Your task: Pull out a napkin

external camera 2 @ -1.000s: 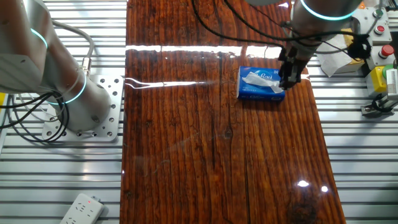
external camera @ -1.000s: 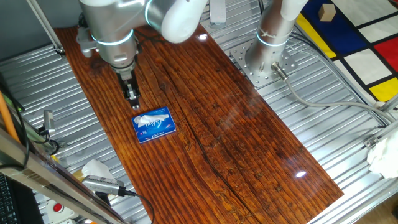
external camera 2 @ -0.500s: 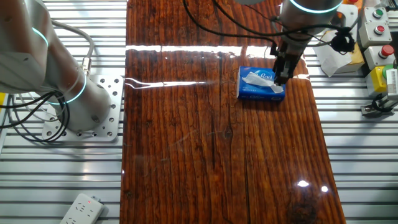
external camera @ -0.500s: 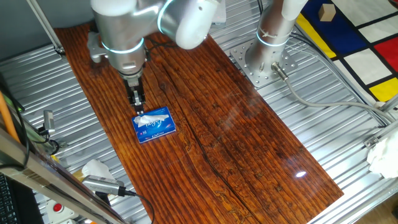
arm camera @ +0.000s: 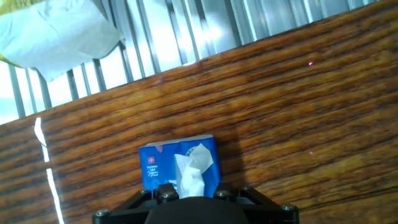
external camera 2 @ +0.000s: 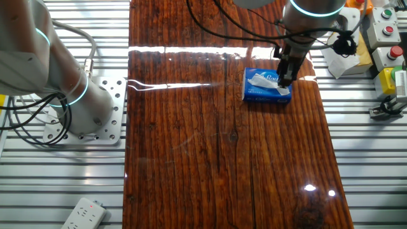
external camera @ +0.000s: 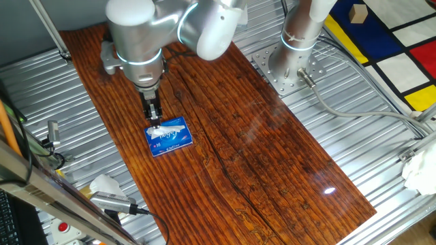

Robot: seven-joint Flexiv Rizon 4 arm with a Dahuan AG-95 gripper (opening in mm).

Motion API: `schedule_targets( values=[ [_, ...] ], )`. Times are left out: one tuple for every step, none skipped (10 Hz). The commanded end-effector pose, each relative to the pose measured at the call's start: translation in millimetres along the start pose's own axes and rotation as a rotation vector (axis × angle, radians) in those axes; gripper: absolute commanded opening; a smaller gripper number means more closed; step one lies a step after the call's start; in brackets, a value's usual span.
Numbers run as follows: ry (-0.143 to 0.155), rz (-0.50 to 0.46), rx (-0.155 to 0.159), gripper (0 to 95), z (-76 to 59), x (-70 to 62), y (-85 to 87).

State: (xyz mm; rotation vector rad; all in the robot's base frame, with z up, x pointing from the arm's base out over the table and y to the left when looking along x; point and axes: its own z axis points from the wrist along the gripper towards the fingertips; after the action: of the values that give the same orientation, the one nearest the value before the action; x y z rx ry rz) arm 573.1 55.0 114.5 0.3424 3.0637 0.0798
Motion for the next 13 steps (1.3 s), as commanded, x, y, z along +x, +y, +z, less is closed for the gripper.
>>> schedule_targets(
  values=[
    [-0.003, -0.001, 0.0, 38.0, 1.9, 0.1, -0.1],
    [-0.001, -0.003, 0.0, 38.0, 3.4, 0.8, 0.2],
    [-0.002, -0.003, -0.001, 38.0, 6.6, 2.0, 0.7],
    [-0.003, -0.005, -0.002, 57.0, 8.7, 2.5, 0.6],
    [-0.004, -0.009, -0.003, 57.0, 11.0, 3.1, 0.5],
    [-0.004, -0.011, -0.003, 57.0, 12.2, 3.5, 0.4],
    [-0.005, -0.011, -0.003, 57.0, 13.2, 4.1, 0.8],
    [-0.005, -0.011, -0.002, 57.0, 14.0, 5.0, 1.6],
    [-0.005, -0.011, -0.002, 57.0, 14.6, 5.2, 1.6],
    [-0.005, -0.013, -0.003, 57.0, 16.1, 5.5, 1.4],
    [-0.006, -0.014, -0.003, 57.0, 18.0, 5.9, 1.1],
    [-0.005, -0.015, -0.003, 57.0, 19.3, 6.2, 0.8],
    [-0.007, -0.014, -0.003, 57.0, 22.2, 7.3, 0.9]
  ],
)
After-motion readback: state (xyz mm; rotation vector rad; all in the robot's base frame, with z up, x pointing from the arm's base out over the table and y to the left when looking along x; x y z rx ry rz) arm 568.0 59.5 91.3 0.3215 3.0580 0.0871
